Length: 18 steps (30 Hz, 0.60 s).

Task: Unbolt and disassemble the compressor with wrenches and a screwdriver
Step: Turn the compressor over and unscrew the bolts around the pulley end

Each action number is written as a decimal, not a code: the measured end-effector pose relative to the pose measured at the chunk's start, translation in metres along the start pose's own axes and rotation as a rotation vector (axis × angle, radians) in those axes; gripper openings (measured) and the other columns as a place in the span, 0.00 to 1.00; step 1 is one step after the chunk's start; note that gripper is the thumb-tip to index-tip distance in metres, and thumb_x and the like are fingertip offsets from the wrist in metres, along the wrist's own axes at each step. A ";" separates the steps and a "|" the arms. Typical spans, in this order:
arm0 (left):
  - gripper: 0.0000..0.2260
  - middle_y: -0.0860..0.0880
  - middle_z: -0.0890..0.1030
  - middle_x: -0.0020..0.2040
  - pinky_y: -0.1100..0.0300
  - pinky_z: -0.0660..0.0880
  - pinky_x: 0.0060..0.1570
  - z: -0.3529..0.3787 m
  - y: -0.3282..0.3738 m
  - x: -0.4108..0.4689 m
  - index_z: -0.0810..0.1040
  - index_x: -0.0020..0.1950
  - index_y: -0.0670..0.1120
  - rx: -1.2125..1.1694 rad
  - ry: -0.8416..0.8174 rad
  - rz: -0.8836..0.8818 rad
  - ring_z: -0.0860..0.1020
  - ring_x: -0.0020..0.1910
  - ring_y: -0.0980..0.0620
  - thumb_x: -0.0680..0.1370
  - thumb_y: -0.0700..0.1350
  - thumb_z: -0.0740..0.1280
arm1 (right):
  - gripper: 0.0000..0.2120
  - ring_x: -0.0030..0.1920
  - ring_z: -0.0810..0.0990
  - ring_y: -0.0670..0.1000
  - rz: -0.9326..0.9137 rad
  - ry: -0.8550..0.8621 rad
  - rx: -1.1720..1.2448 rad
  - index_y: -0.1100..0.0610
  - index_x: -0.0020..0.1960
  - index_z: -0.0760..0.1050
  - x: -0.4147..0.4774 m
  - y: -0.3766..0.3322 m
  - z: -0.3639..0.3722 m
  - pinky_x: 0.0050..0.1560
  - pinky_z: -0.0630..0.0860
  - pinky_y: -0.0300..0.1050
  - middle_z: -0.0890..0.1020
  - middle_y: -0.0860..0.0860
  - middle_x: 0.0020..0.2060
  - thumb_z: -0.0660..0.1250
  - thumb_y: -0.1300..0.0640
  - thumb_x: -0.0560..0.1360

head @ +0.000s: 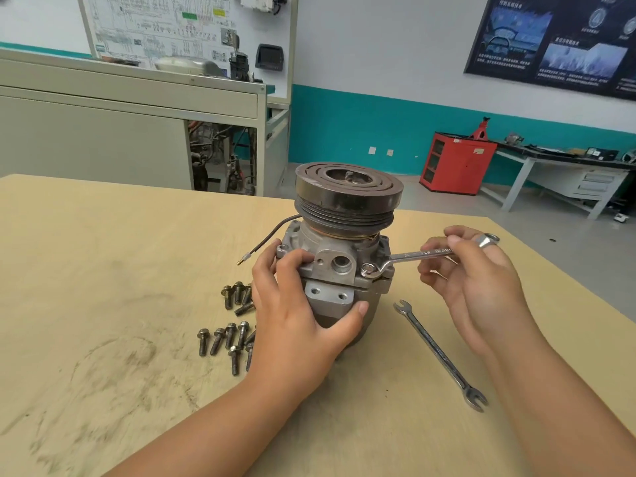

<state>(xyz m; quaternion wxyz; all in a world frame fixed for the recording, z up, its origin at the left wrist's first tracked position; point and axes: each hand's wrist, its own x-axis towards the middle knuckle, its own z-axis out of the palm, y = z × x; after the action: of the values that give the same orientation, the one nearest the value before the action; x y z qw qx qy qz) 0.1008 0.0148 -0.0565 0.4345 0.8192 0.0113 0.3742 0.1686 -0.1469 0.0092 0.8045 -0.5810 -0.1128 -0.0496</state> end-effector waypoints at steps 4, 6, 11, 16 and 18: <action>0.29 0.61 0.53 0.66 0.65 0.57 0.65 -0.001 0.000 0.000 0.53 0.54 0.70 0.006 0.000 -0.008 0.54 0.71 0.56 0.62 0.66 0.67 | 0.08 0.27 0.70 0.45 0.061 0.022 -0.111 0.56 0.48 0.72 0.025 0.012 0.012 0.32 0.73 0.40 0.70 0.49 0.31 0.56 0.62 0.81; 0.28 0.62 0.53 0.66 0.62 0.60 0.66 0.000 0.000 0.000 0.52 0.55 0.70 0.010 -0.003 -0.008 0.56 0.72 0.53 0.62 0.67 0.64 | 0.07 0.29 0.68 0.44 0.041 0.019 -0.195 0.55 0.48 0.74 0.034 0.017 0.020 0.33 0.72 0.38 0.69 0.48 0.31 0.58 0.59 0.81; 0.28 0.59 0.53 0.67 0.61 0.61 0.65 0.000 0.000 0.000 0.52 0.55 0.69 0.019 0.001 -0.005 0.57 0.71 0.51 0.62 0.67 0.64 | 0.16 0.27 0.67 0.41 -0.027 -0.035 -0.415 0.50 0.32 0.72 0.045 0.026 0.037 0.34 0.63 0.41 0.71 0.40 0.23 0.60 0.57 0.78; 0.28 0.61 0.53 0.66 0.64 0.59 0.64 0.000 0.000 0.000 0.51 0.55 0.70 0.014 -0.004 -0.001 0.56 0.71 0.53 0.62 0.67 0.64 | 0.15 0.23 0.66 0.40 -0.026 0.030 -0.370 0.52 0.33 0.70 0.046 0.022 0.042 0.29 0.65 0.36 0.70 0.43 0.22 0.59 0.60 0.79; 0.28 0.62 0.52 0.66 0.64 0.58 0.65 0.000 -0.001 -0.001 0.51 0.55 0.70 0.011 -0.003 0.001 0.55 0.71 0.53 0.62 0.68 0.64 | 0.13 0.24 0.66 0.41 -0.011 0.083 -0.214 0.53 0.37 0.70 0.047 0.014 0.039 0.31 0.63 0.37 0.69 0.46 0.25 0.58 0.61 0.80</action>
<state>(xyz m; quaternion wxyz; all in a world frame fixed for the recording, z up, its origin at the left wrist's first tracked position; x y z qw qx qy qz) 0.1009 0.0147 -0.0575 0.4298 0.8222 0.0125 0.3730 0.2126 -0.1028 0.0189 0.7415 -0.6605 -0.0765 -0.0898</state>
